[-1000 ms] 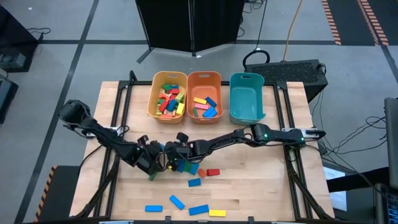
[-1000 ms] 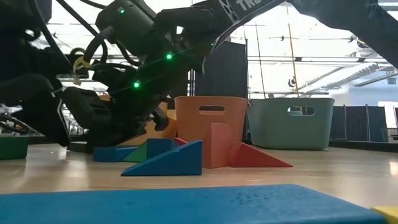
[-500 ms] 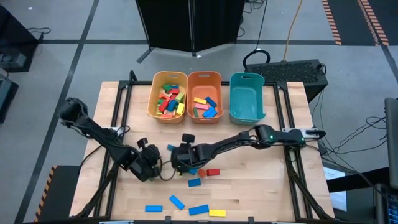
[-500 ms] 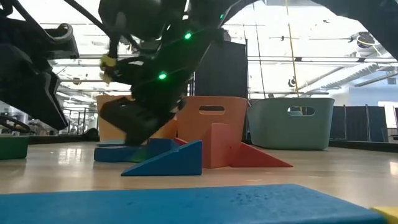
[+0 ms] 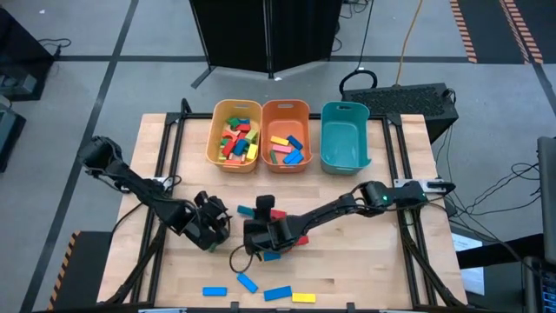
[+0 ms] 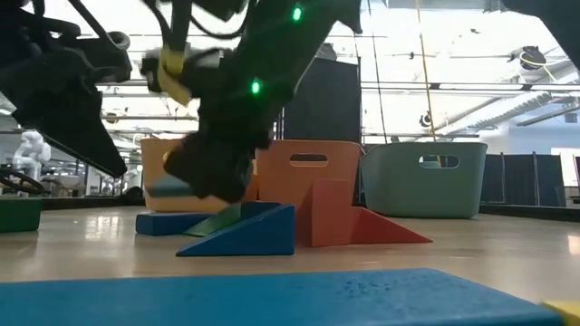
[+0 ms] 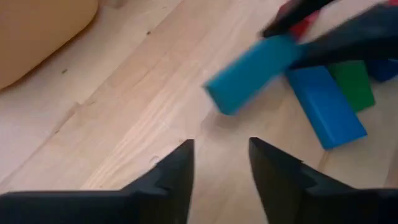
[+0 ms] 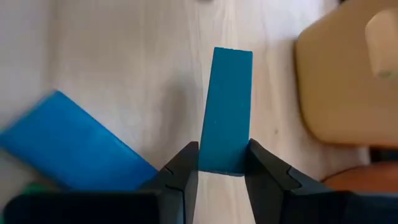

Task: Sort blocks by size
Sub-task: Put the blue rectangle block into the orange bin

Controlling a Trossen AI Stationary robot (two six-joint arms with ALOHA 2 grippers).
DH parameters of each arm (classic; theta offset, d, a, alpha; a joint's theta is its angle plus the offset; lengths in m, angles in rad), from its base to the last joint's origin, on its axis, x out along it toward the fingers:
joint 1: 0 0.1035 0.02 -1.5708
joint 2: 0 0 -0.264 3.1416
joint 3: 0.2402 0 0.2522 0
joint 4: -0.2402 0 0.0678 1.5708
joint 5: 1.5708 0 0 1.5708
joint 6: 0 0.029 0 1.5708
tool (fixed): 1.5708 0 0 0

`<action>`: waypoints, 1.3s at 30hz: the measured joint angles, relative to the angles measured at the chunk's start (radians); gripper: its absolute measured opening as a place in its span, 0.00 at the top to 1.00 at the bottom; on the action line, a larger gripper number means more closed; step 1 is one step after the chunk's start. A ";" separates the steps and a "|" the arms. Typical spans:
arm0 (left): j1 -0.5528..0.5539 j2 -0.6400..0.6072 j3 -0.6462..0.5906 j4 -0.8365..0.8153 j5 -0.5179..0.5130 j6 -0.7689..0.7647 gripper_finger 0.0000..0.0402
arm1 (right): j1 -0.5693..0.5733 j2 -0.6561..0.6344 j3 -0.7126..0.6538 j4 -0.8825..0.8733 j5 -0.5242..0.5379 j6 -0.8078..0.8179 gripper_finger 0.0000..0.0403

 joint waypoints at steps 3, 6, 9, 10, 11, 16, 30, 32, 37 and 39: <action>0.023 0.000 0.000 0.004 0.004 0.011 0.49 | 0.021 -0.003 0.003 0.006 0.036 -0.017 0.76; 0.044 0.000 0.000 0.006 0.008 0.037 0.37 | 0.040 -0.004 0.002 0.002 0.066 -0.038 0.76; 0.058 0.000 0.000 0.026 0.021 0.088 0.28 | 0.049 -0.009 0.002 0.005 0.080 -0.040 0.76; 0.063 0.000 0.000 0.041 0.031 0.114 0.26 | 0.050 -0.010 0.002 0.003 0.082 -0.044 0.76; 0.066 0.000 -0.001 0.060 0.048 0.144 0.24 | 0.051 -0.010 0.002 0.001 0.082 -0.047 0.76; 0.086 0.001 -0.003 0.168 0.110 0.250 0.22 | 0.053 -0.010 0.001 -0.004 0.082 -0.050 0.76; 0.178 0.000 0.000 0.350 0.289 0.404 0.22 | 0.107 -0.031 0.004 -0.020 0.282 -0.094 0.76; 0.189 0.000 0.000 0.351 0.295 0.418 0.22 | 0.121 -0.035 0.004 -0.028 0.331 -0.104 0.76; 0.194 0.000 0.000 0.399 0.321 0.498 0.24 | 0.145 -0.035 0.004 -0.104 0.412 -0.101 0.76; 0.193 0.000 0.000 0.442 0.349 0.561 0.27 | 0.148 -0.035 0.004 -0.143 0.437 -0.064 0.76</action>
